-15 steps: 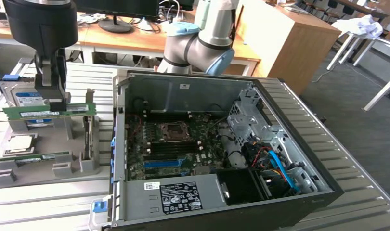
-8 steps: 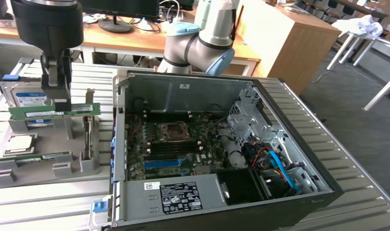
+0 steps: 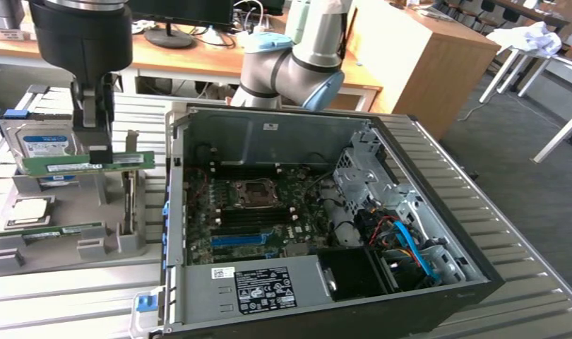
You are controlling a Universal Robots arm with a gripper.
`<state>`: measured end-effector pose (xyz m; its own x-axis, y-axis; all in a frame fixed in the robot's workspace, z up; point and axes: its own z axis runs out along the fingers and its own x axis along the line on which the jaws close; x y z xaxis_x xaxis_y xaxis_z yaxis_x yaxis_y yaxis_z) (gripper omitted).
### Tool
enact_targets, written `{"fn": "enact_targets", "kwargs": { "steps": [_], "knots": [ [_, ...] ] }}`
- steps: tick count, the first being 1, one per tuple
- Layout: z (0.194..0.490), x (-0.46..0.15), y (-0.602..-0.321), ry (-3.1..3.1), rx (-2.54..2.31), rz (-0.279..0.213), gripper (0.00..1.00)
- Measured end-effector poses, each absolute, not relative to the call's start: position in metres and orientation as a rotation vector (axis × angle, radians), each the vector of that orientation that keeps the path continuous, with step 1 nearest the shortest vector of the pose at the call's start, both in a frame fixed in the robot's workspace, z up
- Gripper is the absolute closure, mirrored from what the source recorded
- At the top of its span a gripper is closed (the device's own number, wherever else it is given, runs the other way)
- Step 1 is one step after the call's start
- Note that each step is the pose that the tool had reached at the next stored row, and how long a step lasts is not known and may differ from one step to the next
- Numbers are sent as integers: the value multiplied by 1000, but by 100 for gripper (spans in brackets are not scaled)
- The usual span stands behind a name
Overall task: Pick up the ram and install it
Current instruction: 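Pick up the ram and move it above insertion slot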
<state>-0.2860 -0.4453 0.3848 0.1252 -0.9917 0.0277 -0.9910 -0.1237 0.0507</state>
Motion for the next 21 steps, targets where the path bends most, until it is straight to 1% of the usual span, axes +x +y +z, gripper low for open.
{"fn": "enact_targets", "kwargs": {
  "steps": [21],
  "knots": [
    [385,-271,-445,-2040,2312,-18,87]
  ]
}}
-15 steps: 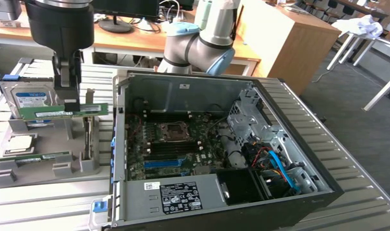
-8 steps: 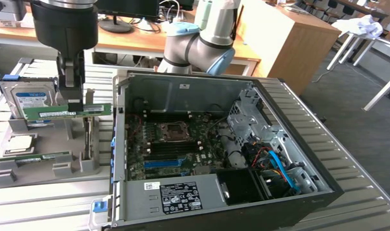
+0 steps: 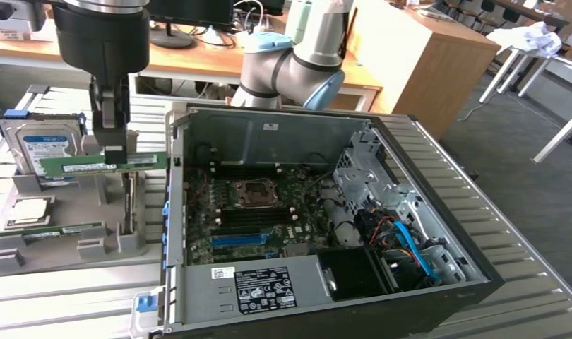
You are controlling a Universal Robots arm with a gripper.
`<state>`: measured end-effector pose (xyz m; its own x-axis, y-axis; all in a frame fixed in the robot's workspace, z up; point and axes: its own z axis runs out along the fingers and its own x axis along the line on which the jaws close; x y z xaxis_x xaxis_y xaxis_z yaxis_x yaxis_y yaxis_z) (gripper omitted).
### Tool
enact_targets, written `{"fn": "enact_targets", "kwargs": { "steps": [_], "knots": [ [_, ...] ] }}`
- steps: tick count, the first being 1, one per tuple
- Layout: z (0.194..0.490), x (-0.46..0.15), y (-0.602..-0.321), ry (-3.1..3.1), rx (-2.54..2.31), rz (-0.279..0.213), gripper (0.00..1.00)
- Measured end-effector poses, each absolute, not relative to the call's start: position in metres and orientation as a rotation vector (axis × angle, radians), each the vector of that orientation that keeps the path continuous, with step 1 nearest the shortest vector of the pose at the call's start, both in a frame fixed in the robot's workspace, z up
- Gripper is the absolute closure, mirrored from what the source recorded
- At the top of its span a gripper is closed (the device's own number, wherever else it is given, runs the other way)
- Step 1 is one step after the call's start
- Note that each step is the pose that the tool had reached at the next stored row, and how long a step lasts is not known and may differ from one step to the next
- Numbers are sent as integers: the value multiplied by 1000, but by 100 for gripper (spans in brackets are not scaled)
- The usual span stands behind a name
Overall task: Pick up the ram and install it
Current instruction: 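Pick up the ram and move it above insertion slot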
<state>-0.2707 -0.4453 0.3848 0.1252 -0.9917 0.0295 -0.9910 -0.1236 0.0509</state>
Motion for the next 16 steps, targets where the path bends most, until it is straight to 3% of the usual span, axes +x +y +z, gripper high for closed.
{"fn": "enact_targets", "kwargs": {
  "steps": [16],
  "knots": [
    [385,-260,-445,-2040,2312,-17,87]
  ]
}}
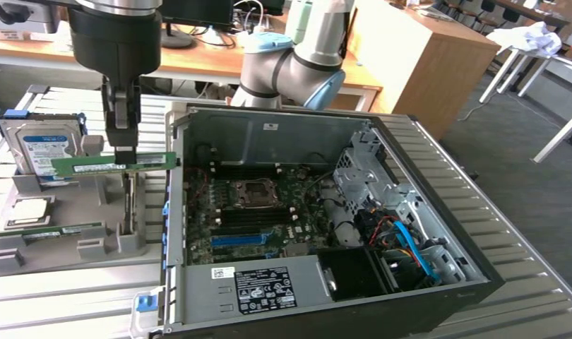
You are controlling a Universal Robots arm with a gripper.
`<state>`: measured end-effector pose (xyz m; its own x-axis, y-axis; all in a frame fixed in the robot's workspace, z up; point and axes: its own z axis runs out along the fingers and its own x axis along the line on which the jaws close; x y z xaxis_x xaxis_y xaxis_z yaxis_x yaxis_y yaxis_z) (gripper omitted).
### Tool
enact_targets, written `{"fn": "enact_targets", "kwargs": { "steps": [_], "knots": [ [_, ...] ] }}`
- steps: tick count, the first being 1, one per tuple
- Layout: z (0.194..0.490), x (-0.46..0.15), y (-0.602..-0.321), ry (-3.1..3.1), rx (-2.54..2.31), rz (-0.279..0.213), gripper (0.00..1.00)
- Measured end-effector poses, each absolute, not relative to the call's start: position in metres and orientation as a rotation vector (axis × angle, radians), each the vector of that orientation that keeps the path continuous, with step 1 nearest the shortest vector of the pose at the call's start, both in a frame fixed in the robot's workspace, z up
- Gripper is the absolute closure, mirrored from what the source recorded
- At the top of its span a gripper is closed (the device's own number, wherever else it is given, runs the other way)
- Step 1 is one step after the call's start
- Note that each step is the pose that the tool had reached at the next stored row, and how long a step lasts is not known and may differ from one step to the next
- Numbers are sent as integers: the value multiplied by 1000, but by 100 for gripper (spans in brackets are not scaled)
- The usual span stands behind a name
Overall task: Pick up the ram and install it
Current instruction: 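Pick up the ram and move it above insertion slot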
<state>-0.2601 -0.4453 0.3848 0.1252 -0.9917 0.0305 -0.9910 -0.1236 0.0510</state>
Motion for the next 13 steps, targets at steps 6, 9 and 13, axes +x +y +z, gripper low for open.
{"fn": "enact_targets", "kwargs": {
  "steps": [6,9,13],
  "knots": [
    [385,-256,-445,-2040,2312,-16,87],
    [385,-253,-445,-2040,2312,-16,87],
    [385,-249,-445,-2039,2312,-16,87]
  ]
}}
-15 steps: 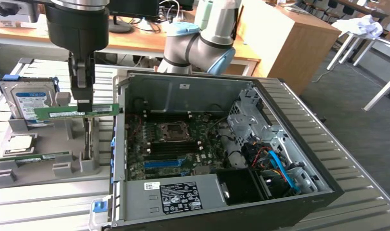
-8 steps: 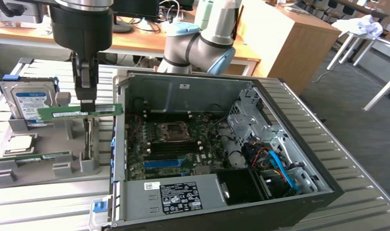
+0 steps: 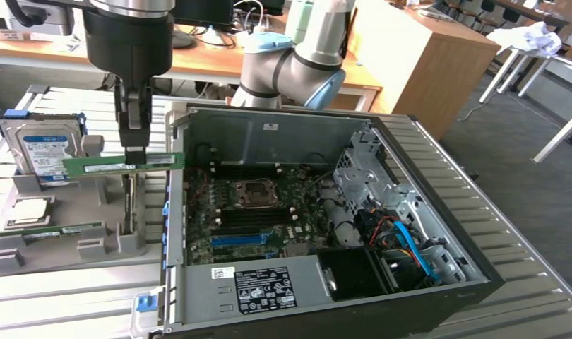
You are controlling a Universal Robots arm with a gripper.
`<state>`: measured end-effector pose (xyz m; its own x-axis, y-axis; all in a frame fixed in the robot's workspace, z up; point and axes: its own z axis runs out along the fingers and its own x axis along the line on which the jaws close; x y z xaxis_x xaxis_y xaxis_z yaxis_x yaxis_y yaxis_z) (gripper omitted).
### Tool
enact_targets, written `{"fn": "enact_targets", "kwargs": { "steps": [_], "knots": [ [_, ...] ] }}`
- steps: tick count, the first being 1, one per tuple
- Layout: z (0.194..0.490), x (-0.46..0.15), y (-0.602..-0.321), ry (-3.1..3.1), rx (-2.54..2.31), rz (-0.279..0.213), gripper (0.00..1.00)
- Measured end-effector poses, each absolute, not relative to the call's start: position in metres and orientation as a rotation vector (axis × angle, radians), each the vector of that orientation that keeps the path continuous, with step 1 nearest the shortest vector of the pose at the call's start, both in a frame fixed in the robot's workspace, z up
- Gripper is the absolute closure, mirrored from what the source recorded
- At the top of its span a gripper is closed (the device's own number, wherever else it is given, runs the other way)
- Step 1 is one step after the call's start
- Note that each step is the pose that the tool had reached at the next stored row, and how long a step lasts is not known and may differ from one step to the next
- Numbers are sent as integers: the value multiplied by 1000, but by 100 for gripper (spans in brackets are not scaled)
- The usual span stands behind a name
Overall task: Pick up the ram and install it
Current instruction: 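Pick up the ram and move it above insertion slot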
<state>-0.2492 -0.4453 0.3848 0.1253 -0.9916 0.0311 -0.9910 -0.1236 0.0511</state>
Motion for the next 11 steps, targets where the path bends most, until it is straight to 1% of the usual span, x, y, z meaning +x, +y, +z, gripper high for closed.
{"fn": "enact_targets", "kwargs": {
  "steps": [11],
  "knots": [
    [385,-238,-445,-2039,2311,-16,87]
  ]
}}
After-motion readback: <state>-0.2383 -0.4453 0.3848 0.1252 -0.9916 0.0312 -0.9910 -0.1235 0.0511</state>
